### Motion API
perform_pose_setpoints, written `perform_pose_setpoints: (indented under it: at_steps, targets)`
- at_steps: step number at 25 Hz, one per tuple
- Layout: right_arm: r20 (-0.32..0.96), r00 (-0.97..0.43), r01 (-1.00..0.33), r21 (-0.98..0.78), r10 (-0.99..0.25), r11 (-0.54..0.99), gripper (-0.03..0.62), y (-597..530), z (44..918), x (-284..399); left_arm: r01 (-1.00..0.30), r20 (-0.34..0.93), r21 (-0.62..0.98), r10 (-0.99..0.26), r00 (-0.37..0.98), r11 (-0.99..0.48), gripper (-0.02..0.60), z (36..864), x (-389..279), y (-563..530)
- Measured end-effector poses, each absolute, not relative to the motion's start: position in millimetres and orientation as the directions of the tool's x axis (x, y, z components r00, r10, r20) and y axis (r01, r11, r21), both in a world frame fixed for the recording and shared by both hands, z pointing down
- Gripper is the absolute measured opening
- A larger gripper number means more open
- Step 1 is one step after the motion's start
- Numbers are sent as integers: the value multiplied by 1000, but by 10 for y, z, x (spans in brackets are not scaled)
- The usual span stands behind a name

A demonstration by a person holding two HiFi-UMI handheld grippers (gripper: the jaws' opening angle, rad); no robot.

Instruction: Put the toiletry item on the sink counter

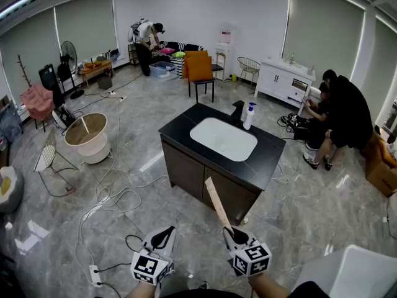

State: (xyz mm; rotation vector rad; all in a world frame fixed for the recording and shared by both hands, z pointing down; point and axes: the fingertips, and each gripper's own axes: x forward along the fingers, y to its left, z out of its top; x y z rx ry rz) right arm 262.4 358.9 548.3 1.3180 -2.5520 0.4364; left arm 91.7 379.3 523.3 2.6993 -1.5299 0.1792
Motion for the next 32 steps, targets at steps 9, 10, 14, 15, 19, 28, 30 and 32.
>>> perform_pose_setpoints:
  at_steps: [9, 10, 14, 15, 19, 28, 30, 32]
  targets:
    - [314, -555, -831, -161, -771, 532, 34, 3315, 5417, 2566, -885, 108, 3, -880, 463, -465, 0, 5205, 700, 3555]
    - [305, -559, -829, -179, -772, 530, 35, 3258, 5410, 2534, -890, 108, 12, -884, 455, -457, 0, 5219, 657, 3483]
    - [279, -548, -835, -225, -788, 502, 35, 2930, 5380, 2359, -876, 93, 30, -871, 482, -482, 0, 5225, 525, 3121]
    - [279, -545, -838, -226, -791, 497, 35, 2833, 5372, 2294, -871, 88, 28, -866, 492, -491, 0, 5215, 478, 3014]
    - [287, -528, -849, -222, -800, 480, 35, 2426, 5336, 2004, -855, 77, 25, -852, 518, -518, 0, 5151, 215, 2584]
    - [287, -473, -878, -239, -833, 416, 35, 1506, 5351, 1235, -826, 95, 27, -821, 563, -563, 0, 5118, -624, 1678]
    - [284, -462, -882, -244, -840, 403, 35, 1345, 5372, 1077, -817, 98, 24, -812, 576, -576, 0, 5129, -778, 1513]
    - [284, -451, -887, -250, -846, 389, 35, 1218, 5405, 967, -807, 102, 27, -801, 589, -590, 0, 5164, -877, 1375]
